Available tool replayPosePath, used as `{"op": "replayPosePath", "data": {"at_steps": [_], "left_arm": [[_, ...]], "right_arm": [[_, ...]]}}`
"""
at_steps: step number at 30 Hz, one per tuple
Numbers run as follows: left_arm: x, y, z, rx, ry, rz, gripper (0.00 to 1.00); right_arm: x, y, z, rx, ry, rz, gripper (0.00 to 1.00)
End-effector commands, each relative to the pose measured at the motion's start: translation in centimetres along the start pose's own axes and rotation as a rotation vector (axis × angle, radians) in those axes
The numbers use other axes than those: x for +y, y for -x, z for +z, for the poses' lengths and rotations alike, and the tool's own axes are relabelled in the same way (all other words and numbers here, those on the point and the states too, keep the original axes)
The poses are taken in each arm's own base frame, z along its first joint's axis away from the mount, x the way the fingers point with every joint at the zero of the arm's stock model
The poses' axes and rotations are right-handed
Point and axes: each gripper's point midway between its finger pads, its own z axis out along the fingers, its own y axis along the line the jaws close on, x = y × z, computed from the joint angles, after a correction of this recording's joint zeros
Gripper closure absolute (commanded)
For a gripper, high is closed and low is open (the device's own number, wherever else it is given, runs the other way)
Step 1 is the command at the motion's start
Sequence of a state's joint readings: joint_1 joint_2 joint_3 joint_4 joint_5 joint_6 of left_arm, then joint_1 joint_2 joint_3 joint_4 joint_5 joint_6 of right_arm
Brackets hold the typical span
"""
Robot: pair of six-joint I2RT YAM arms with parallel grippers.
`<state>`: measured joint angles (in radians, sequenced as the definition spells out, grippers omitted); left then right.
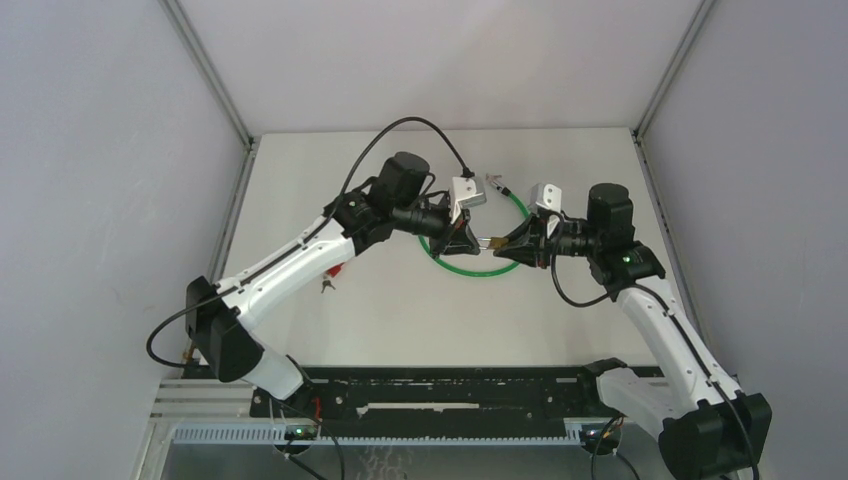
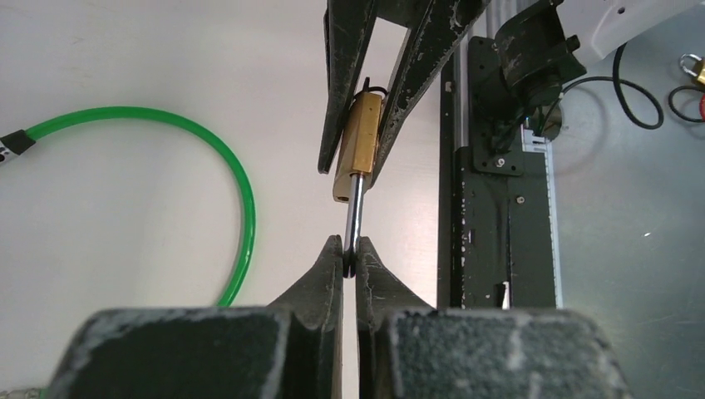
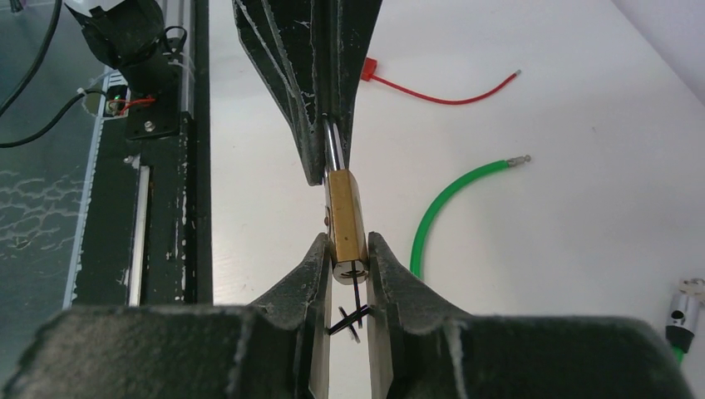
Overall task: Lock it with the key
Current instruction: Lock the lock.
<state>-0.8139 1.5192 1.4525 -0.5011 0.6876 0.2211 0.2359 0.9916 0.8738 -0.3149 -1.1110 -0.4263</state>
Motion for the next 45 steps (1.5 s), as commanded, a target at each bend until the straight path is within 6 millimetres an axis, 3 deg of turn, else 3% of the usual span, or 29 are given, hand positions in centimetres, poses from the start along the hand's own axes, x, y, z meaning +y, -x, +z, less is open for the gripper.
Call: {"op": "replayPosePath", "data": {"at_steps": [1,11,15,19,24,39,45], "left_arm": [[-3.3,3.6,2.3,-0.147,-0.181,0.031,1.0],[-3.1,3.2,2.0,-0.14,-0.15,0.063,1.0],[-2.1,2.0,1.2,-0.061,-0.087,0.156,1.0],[-2.4,0.1,0.1,0.032,-0.088,0.205,0.99],[-2.1,-1.0,-0.6,0.082,-0.062,0.215,0.88],[-2.4,-0.1,-1.2,0.05,-0.048,0.187,0.61],[-1.8,0.6,-1.5,0.017,-0.029,0.127,0.42]], "right_arm": [[0.9,2.8,0.6,-0.079,0.05,-0.132,1.0],[1.6,2.2,0.3,-0.062,0.105,-0.158,1.0],[1.0,2.1,0.0,-0.055,0.083,-0.152,1.0],[-0.2,2.0,-0.7,-0.047,0.028,-0.15,1.0],[-0.5,1.9,-0.9,-0.048,0.017,-0.139,1.0],[-0.6,1.6,-1.2,-0.054,0.035,-0.117,1.0],[-0.5,1.6,-1.2,-0.055,0.039,-0.113,1.0]]}}
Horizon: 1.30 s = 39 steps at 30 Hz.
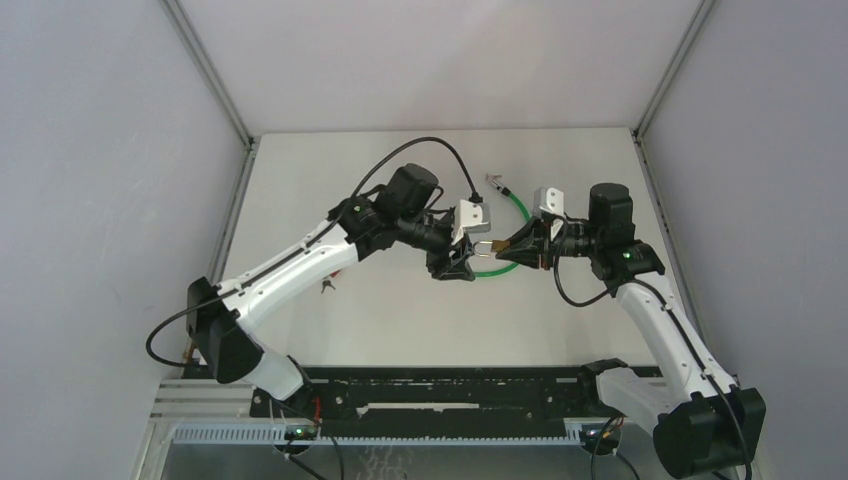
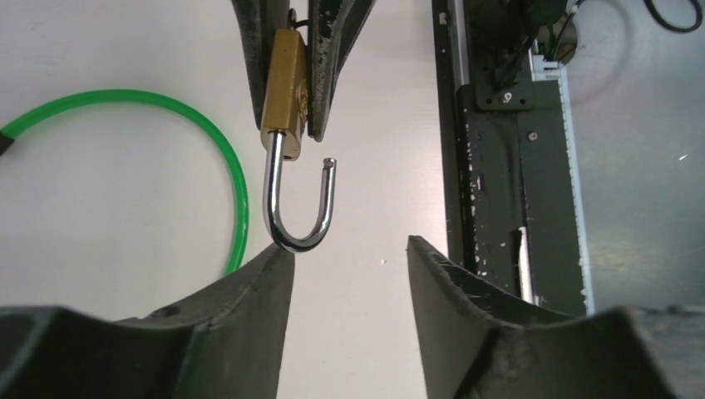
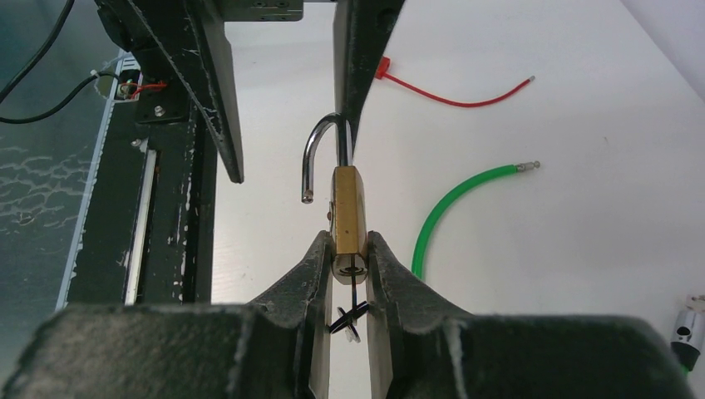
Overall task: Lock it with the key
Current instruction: Lock the lock.
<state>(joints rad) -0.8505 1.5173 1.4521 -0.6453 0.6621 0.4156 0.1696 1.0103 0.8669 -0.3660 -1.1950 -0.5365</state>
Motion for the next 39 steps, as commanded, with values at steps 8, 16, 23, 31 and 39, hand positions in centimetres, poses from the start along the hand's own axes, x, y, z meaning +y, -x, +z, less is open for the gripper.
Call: {"op": "replayPosePath", "data": {"at_steps": [8,16,23,31,39], "left_arm": [[1.6,4.6,-2.4,-0.134,0.038,-0.044,0.35],[1.0,5.3,-1.8,-0.146,-0.024,-0.072,0.4],[1.4,4.6,-1.0,-0.126,-0.026,-0.078,0.59],[2.0,4.8,-1.0,-0.117,0.004,-0.039,0.79],[2.5,4.7,-1.1,-0.111,0.03,-0.02,0.96]], "right_arm": [[-0.1,2.5,-0.2,-0.049,0.023,-0.078,1.0],[-0.1,2.4,-0.1,-0.046,0.022,-0.076,1.0],[0.1,2.6,-0.1,-0.053,0.031,-0.068,1.0],[0.3,2.5,0.2,-0.059,0.059,-0.044,1.0],[0.5,2.6,0.3,-0.065,0.074,-0.031,1.0]]}}
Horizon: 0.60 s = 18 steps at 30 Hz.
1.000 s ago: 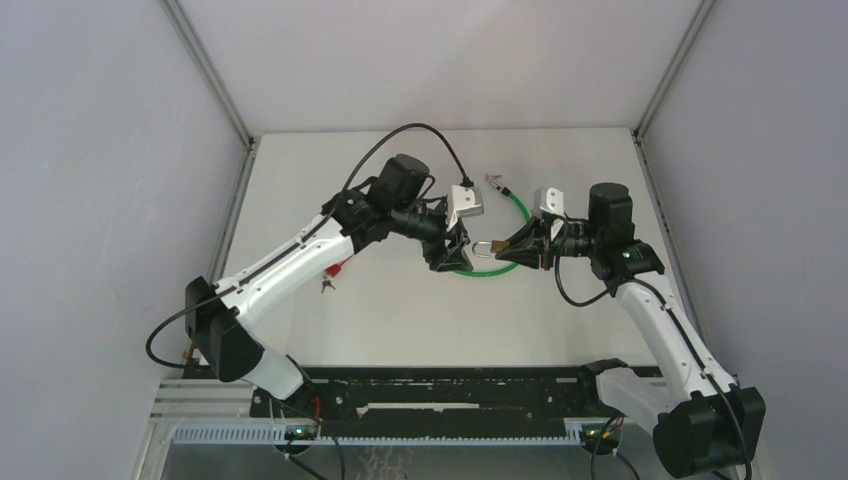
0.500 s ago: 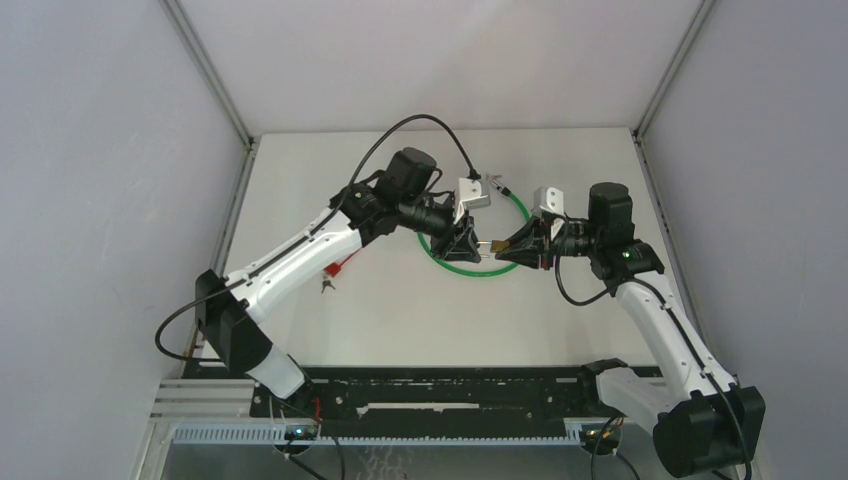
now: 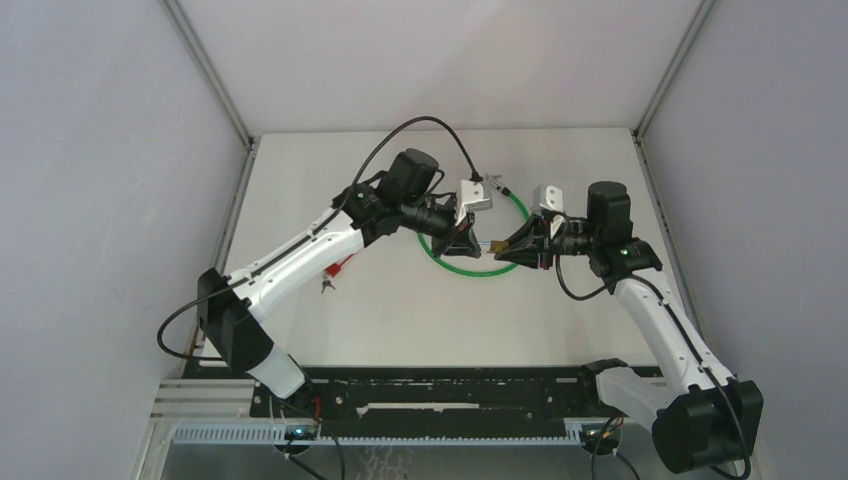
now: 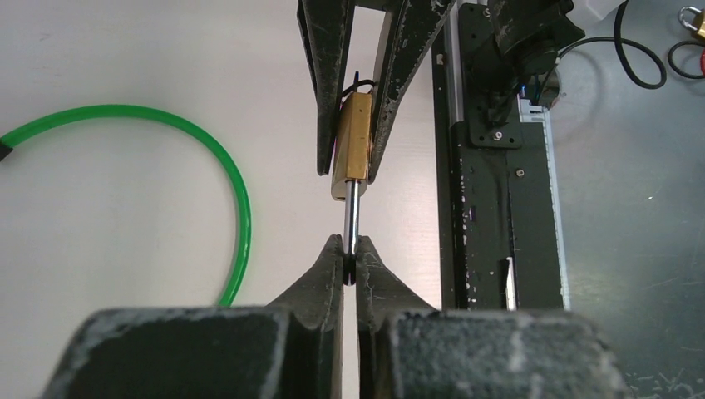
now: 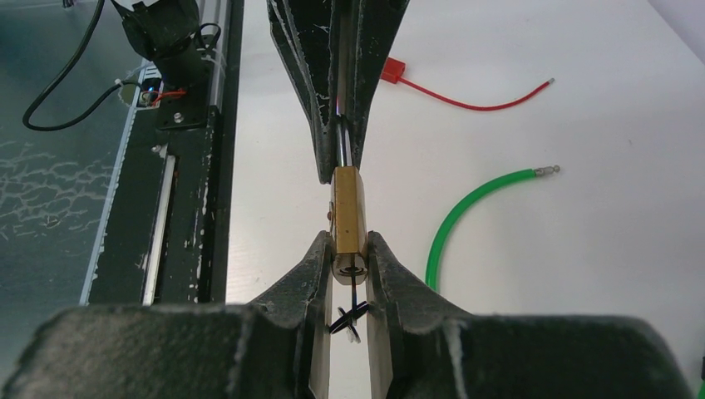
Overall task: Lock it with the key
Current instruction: Lock the lock.
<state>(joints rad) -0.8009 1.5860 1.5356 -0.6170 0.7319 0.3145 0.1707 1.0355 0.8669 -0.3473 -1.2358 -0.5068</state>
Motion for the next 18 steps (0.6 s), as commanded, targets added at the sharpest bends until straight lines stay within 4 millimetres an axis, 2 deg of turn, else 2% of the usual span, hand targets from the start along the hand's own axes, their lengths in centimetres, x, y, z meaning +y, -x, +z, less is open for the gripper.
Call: {"op": "replayPosePath", "data": {"at_steps": [1,18], "left_arm": [[0.3,3.0,-1.0,-0.053,0.036,0.081,0.98],[-0.2,4.2,0.1,-0.083,0.035,0.089,1.0]], "right_arm": [[0.4,2.6,0.0,-0.049,0.041,-0.062,1.0],[0.9,2.7,0.7,-0.056,0.081,-0.025,1.0]]}}
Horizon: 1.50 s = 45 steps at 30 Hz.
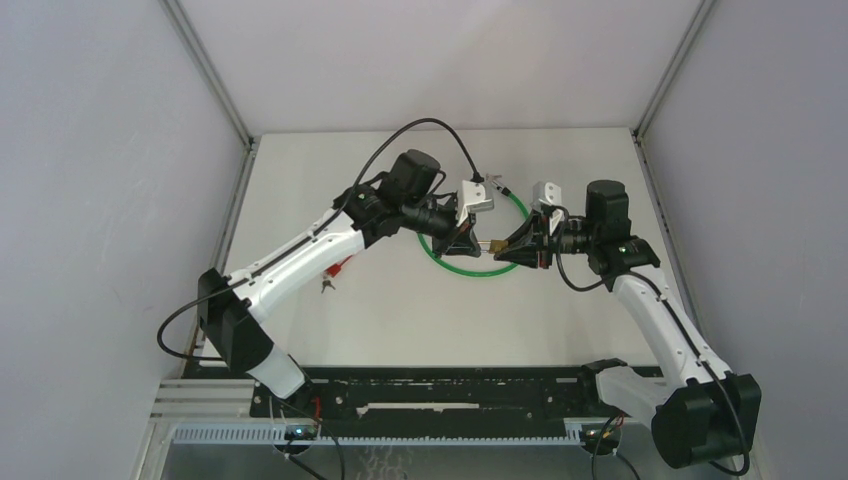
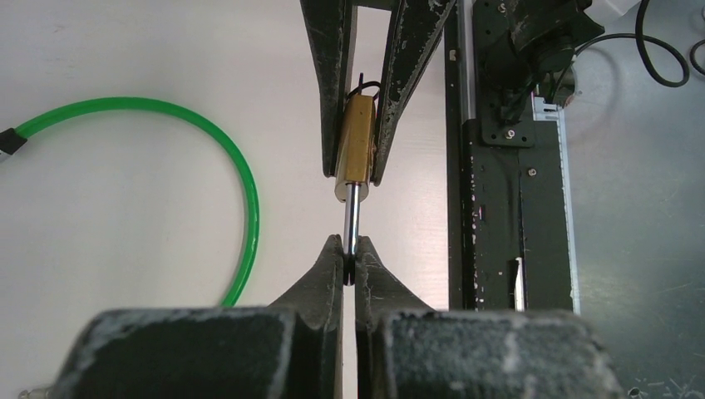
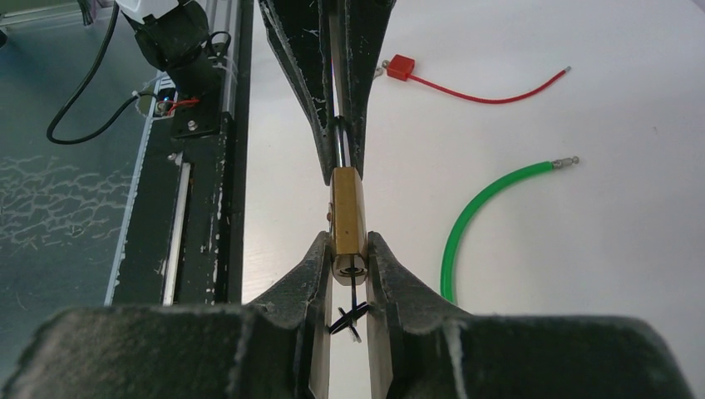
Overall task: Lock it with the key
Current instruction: Lock the lock.
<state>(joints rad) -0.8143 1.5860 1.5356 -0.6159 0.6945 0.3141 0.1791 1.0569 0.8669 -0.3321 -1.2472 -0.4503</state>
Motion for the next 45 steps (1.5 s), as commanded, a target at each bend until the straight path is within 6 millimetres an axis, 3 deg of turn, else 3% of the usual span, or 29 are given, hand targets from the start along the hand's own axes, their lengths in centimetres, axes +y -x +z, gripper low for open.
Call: {"op": "replayPosePath", "data": {"at_steps": [1,9,28,36,45], "left_arm": [[-0.5,4.4,-0.2,-0.102,0.005,0.079,1.0],[-1.6,4.8,0.3,-0.124,-0.06,0.036,1.0],[-1.2,5.1,1.3,-0.135,-0.04,0.035,1.0],[-2.2,5.6,1.7,-0.146,-0.111,-0.014,1.0],[-0.8,5.3,1.3,-0.124,0.035,0.101,1.0]], "right_arm": [[0.8,2.8,0.4,-0.05,0.057,-0.087,1.0],[0.7,2.7,0.6,-0.042,0.048,-0.097,1.0],[1.0,2.6,1.1,-0.025,0.038,-0.141,1.0],[0.7,2.7,0.9,-0.017,-0.007,-0.2,1.0],[1.5,2.7,1.1,-0.042,0.069,-0.14,1.0]]}}
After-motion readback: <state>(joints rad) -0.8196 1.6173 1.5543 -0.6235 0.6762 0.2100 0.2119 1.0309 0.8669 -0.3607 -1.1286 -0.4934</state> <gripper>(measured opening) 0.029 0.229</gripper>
